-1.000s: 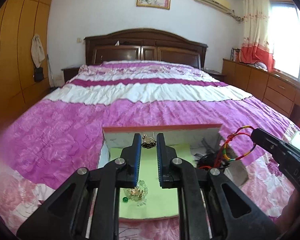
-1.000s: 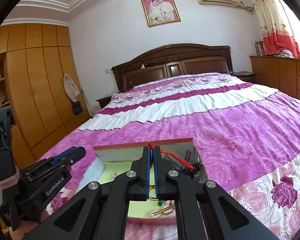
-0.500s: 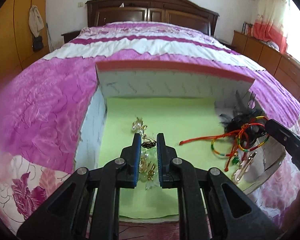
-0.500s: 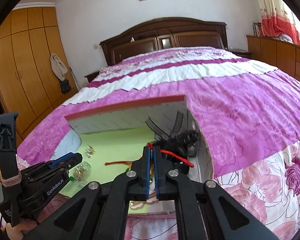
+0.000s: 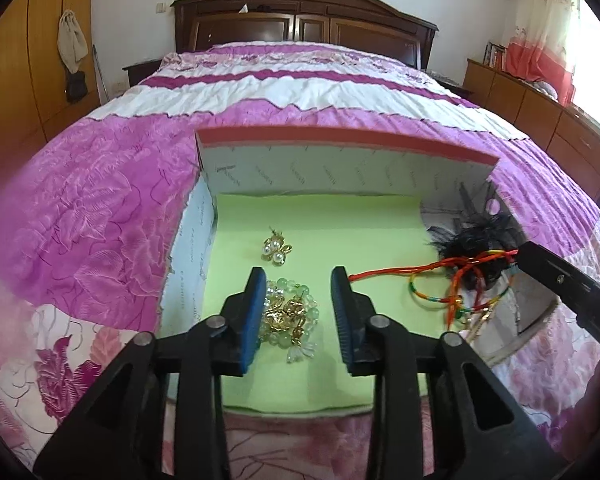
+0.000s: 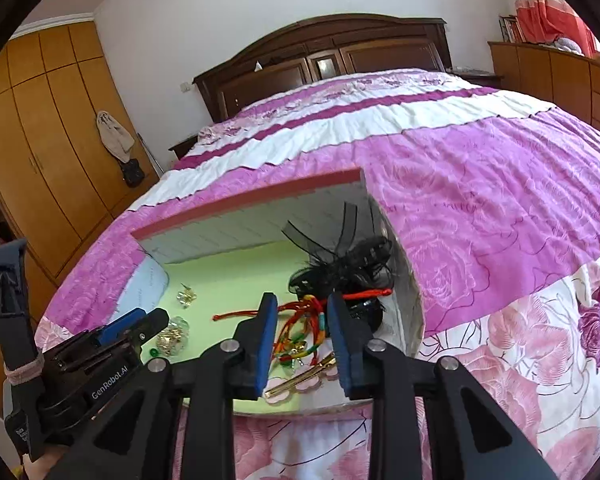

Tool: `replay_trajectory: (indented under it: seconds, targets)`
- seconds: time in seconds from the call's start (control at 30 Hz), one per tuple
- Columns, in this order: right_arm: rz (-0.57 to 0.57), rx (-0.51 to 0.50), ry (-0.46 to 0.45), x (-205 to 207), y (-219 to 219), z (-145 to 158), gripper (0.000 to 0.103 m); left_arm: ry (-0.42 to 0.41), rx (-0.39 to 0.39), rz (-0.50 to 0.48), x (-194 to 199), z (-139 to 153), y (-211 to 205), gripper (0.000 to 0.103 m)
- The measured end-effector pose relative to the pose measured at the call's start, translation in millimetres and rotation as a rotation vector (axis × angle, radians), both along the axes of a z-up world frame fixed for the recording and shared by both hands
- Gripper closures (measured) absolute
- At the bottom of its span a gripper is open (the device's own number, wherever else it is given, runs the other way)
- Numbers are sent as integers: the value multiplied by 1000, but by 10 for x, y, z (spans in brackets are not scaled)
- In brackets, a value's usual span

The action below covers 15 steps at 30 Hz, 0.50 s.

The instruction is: Organize jewelry

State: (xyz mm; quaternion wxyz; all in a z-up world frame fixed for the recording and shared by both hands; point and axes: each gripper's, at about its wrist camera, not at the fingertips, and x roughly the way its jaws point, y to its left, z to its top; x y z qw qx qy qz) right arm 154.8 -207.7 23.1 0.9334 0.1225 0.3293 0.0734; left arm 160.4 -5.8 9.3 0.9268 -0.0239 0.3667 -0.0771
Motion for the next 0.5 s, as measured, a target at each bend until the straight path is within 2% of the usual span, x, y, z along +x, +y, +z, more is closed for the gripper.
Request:
replay_trajectory:
  seconds: [0.03, 0.2, 0.5]
  targets:
    - [2, 4, -8, -28, 1, 37, 64, -9, -1, -3, -33, 40, 0, 72]
    - [19, -2, -59, -238, 43, 227, 56, -53, -11, -5, -216, 211, 25, 62]
    - [33, -40, -133, -722, 71, 373, 41, -104, -34, 15, -588, 343, 128, 52]
